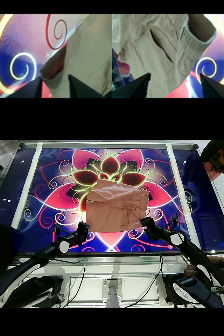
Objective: Fold the clothes and pants, and hang the long-sleeved shirts on hangers.
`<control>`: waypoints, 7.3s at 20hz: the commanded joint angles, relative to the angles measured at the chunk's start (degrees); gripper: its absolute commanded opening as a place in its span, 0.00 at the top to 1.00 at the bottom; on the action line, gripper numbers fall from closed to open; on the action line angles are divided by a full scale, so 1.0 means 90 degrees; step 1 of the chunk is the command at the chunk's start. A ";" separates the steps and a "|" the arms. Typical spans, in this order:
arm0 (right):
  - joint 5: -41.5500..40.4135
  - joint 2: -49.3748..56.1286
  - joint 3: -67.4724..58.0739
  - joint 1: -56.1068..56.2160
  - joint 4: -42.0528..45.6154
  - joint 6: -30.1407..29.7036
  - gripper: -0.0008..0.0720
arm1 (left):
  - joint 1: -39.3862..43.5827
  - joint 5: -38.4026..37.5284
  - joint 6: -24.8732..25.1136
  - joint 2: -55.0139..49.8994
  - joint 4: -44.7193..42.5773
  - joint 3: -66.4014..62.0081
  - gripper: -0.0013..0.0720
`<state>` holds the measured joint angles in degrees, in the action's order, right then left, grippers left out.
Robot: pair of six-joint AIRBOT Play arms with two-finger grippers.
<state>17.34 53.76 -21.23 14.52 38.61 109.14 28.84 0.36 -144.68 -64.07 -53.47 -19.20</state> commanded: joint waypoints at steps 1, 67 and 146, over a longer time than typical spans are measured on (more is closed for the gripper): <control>-0.0216 0.0163 -0.0005 0.0005 -0.0058 0.0134 0.05 | 0.0000 0.0240 -0.0333 -0.0155 0.0000 -0.0007 0.77; -0.0889 0.3048 -0.7597 -0.0709 0.2429 0.0899 0.95 | -0.1188 0.0046 0.1129 -0.1923 -0.4452 -0.8544 0.97; -0.2210 0.3371 -0.4046 -0.0466 0.6050 0.6341 0.46 | -0.0799 0.2754 0.0670 -0.3575 -0.2727 -0.4966 0.44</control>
<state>2.24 80.05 -53.36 10.35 93.06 170.08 23.40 20.16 -141.36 -93.91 -86.43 -62.41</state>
